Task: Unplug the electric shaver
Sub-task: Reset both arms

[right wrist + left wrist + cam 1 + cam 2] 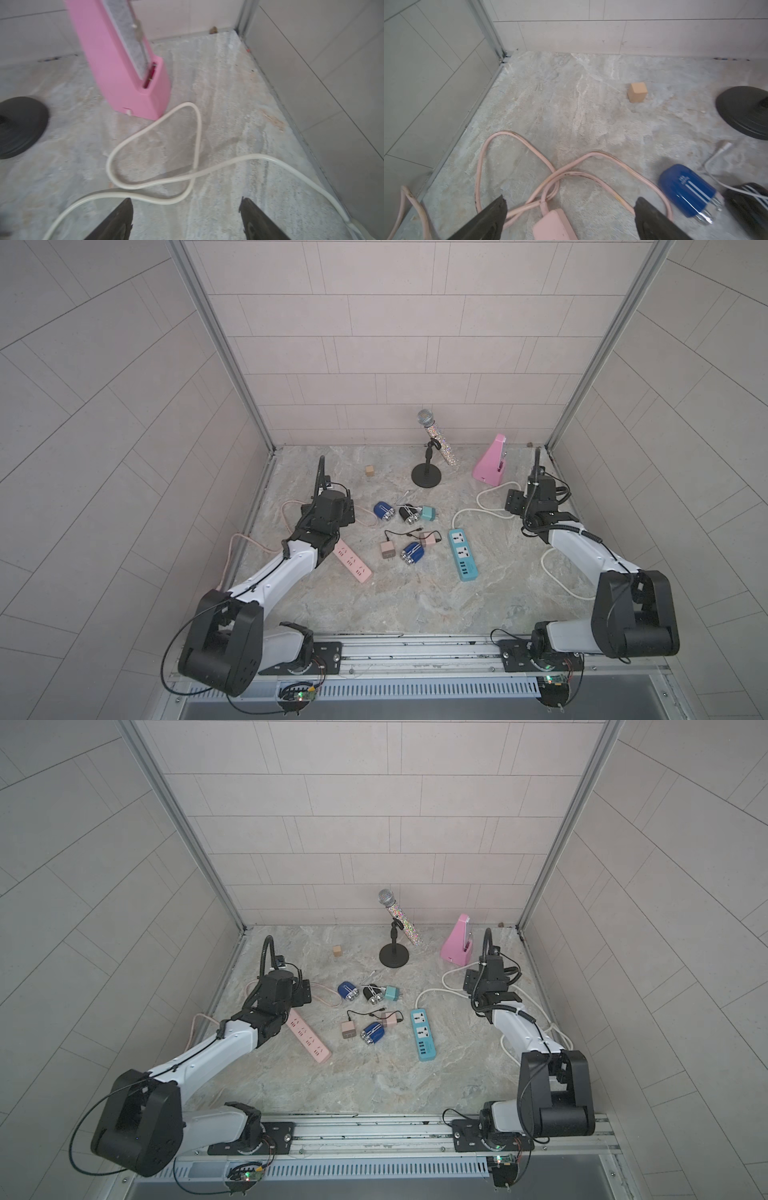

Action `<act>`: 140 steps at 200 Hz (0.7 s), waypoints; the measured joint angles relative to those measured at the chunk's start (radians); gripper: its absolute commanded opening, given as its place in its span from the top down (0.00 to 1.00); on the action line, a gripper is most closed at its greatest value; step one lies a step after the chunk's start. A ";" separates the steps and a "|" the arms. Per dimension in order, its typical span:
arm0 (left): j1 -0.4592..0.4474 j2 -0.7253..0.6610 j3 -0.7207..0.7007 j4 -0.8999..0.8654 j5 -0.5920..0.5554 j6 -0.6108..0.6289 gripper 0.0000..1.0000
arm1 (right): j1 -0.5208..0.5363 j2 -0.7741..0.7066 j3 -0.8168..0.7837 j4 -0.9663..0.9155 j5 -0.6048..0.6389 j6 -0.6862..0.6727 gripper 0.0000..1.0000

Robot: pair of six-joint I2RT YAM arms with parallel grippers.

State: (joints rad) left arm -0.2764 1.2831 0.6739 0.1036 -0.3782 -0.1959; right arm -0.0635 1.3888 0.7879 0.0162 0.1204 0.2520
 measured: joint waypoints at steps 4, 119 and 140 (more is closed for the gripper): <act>0.016 0.005 -0.014 0.020 0.006 0.007 0.00 | -0.009 0.007 -0.019 0.028 0.001 -0.003 0.16; 0.284 0.292 -0.317 0.704 0.235 0.104 0.00 | 0.031 0.152 -0.301 0.593 -0.107 -0.112 0.01; 0.287 0.272 -0.313 0.720 0.254 0.109 0.00 | 0.076 0.160 -0.392 0.734 -0.076 -0.140 0.01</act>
State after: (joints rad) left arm 0.0109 1.5547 0.3611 0.8234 -0.1242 -0.0868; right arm 0.0120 1.5486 0.3962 0.7502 0.0441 0.1120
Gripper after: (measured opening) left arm 0.999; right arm 0.993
